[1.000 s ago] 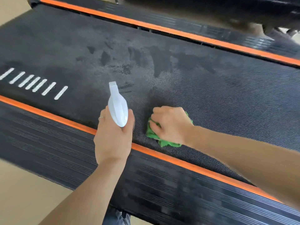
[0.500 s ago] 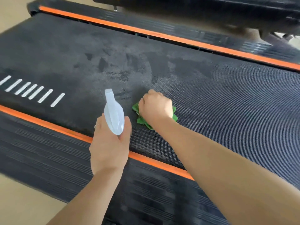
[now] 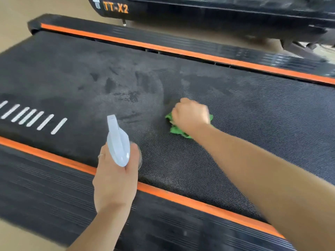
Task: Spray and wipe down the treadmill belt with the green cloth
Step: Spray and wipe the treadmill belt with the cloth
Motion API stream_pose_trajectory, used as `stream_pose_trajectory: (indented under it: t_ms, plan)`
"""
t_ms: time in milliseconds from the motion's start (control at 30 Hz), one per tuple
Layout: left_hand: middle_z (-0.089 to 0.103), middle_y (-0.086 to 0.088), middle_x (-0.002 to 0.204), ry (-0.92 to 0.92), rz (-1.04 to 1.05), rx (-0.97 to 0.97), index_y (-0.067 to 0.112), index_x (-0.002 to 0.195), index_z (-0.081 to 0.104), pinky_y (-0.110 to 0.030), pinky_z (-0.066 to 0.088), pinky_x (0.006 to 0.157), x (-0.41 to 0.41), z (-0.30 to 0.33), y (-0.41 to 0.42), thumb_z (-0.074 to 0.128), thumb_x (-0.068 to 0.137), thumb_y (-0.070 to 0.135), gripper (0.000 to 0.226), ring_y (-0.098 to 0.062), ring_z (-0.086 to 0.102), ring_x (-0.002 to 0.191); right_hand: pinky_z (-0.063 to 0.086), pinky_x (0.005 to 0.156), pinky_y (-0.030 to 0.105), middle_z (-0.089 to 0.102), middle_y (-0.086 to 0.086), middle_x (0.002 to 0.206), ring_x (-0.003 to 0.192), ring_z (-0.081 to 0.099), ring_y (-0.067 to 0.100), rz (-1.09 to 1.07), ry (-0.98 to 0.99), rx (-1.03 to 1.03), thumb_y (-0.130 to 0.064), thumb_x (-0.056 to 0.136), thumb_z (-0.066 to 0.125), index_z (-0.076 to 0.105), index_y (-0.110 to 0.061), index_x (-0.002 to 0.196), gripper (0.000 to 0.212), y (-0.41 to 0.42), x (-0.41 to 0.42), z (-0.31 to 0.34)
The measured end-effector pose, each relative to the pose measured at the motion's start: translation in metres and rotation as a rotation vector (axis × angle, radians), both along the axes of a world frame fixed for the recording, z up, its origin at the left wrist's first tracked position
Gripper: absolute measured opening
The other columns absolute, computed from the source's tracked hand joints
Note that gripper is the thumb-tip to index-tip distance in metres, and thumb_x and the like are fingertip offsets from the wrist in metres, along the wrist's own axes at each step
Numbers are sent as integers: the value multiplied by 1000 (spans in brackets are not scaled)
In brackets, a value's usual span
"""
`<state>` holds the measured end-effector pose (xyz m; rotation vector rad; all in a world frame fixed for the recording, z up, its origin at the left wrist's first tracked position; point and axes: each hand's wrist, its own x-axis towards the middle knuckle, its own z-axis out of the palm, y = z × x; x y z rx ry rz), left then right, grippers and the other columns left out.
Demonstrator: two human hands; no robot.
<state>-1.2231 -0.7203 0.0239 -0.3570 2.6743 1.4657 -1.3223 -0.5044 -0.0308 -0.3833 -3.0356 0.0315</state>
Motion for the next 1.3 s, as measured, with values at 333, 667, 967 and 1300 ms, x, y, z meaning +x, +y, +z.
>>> stream_pose_trajectory:
  t_ms: [333,667,967,1300]
  plan:
    - [53,6,109,62,29,20,25,123,54,-39,39,84,-2,-25,-12,56,97,56,40,-27,51,90,38,73,38,62,11,110,95,61,37,-504,26,-63,-31,101,35,69,-8,105,41,70,76,3]
    - [50,9,109,79,18,18,38,108,43,-41,38,85,-4,-27,-11,56,102,50,19,-25,47,91,35,57,32,56,-1,87,79,61,27,174,87,-92,-32,99,46,65,-16,79,32,-54,44,-6]
    - [48,11,113,115,-7,-44,24,125,53,-38,37,85,-7,-36,-16,54,99,55,40,-23,45,92,38,70,36,58,2,98,84,54,27,-298,63,-41,-34,103,33,65,-12,96,39,13,38,-15]
    - [52,8,113,99,-13,-19,28,113,50,-38,38,83,-5,-28,-16,54,99,55,31,-23,49,91,37,54,29,52,-6,79,73,55,19,571,67,-71,-38,97,50,55,-23,72,30,-34,148,-7]
